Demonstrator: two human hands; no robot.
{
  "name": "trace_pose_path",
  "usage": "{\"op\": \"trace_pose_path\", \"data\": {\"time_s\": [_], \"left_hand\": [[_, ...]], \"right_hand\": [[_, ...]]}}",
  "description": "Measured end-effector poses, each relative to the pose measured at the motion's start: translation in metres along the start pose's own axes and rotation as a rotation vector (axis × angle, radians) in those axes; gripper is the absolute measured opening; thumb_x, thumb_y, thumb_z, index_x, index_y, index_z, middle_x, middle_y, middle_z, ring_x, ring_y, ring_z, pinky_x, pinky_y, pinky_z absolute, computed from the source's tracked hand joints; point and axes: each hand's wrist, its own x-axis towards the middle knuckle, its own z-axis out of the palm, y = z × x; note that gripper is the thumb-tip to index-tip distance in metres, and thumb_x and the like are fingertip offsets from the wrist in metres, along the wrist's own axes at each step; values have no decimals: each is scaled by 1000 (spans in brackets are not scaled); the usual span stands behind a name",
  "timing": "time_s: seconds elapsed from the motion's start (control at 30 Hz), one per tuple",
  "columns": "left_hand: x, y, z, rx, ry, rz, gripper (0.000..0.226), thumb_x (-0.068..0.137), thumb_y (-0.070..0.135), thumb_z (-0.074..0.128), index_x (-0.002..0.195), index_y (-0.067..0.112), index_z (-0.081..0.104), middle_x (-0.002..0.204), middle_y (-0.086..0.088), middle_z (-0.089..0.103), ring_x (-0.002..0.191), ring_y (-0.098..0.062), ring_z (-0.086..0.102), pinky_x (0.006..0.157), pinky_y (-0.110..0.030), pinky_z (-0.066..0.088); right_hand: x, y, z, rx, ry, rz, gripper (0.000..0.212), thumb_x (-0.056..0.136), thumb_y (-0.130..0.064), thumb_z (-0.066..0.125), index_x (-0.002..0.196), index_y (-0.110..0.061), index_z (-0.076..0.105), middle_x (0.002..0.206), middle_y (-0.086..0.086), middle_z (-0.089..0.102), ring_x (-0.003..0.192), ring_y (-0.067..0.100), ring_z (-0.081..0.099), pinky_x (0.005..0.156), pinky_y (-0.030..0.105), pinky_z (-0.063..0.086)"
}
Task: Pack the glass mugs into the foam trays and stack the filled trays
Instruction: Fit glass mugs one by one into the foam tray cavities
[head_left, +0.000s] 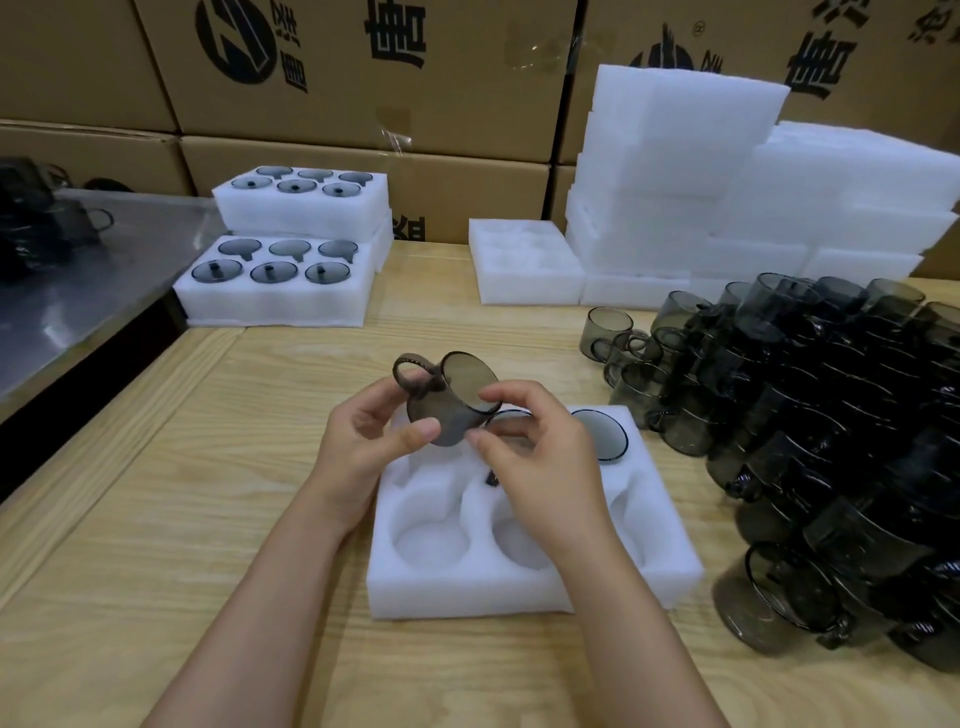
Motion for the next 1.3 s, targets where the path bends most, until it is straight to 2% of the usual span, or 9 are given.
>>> {"op": "trace_pose_path", "data": {"time_s": [0.13, 0.3, 0.43, 0.57, 0.73, 0.87, 0.97, 1.07, 1.3], "left_hand": [[1, 2, 3, 165, -10, 47, 68, 52, 23, 81, 117, 23, 62, 115, -2, 67, 113, -25, 60, 97, -37, 47], [-1, 0, 1, 255, -76, 59, 81, 57, 17, 81, 131, 31, 49, 102, 14, 67, 99, -9, 64, 82, -17, 49], [-1, 4, 1, 188, -143, -14, 72, 68, 30, 74, 135, 21, 48, 119, -7, 62, 108, -16, 61, 91, -29, 50], [1, 2, -5, -33, -123, -148, 48, 90, 33, 45, 135, 16, 51, 132, -12, 58, 124, -29, 53, 105, -45, 39], [0, 3, -4, 99, -101, -92, 39, 84, 31, 61, 123, 26, 64, 120, -9, 66, 115, -25, 60, 96, -35, 47], [-1, 0, -5, 148, -99, -46, 42, 80, 18, 63, 122, 21, 63, 117, -12, 66, 116, -30, 58, 98, -38, 47], [0, -1, -6, 152, -104, -59, 51, 74, 21, 70, 124, 14, 62, 123, -23, 61, 122, -40, 52, 104, -49, 40], [-1, -3, -7, 133, -83, -91, 45, 73, 17, 69, 117, 13, 65, 117, -17, 64, 114, -34, 58, 100, -43, 45], [-2, -3, -15, 168, -137, -174, 49, 71, 8, 64, 120, 14, 61, 112, -13, 67, 103, -27, 64, 81, -30, 54]], "right_hand": [[-1, 1, 2, 147, -107, -40, 46, 87, -9, 65, 115, -41, 48, 121, -20, 57, 107, -2, 58, 90, 20, 48], [-2, 3, 4, -20, -206, -140, 47, 90, -14, 58, 131, -34, 49, 125, -26, 51, 118, -5, 49, 99, 15, 40], [-2, 2, 5, -144, -198, -159, 45, 92, -25, 58, 136, -22, 49, 128, -21, 50, 122, -2, 46, 103, 21, 38], [-1, 1, 5, -268, -198, -172, 47, 94, -26, 55, 139, -18, 45, 131, -15, 52, 124, 1, 45, 104, 19, 35], [1, 3, 5, -371, -235, -163, 52, 96, -30, 50, 144, -14, 37, 144, -6, 44, 132, 4, 35, 105, 11, 25], [0, 5, 8, -500, -280, -170, 58, 97, -35, 46, 147, -12, 26, 153, -5, 28, 137, 4, 20, 93, -8, 4], [-4, 7, 13, -638, -266, -185, 62, 98, -42, 39, 148, -11, 21, 155, -5, 22, 144, 12, 0, 106, 11, 2], [-6, 7, 14, -753, -244, -195, 64, 98, -50, 30, 148, -11, 21, 155, -6, 21, 142, 15, -20, 113, 25, -5], [-4, 7, 15, -1060, -398, -192, 64, 99, -50, 14, 150, -12, 15, 159, -3, 6, 144, 8, -12, 113, 44, -18]]}}
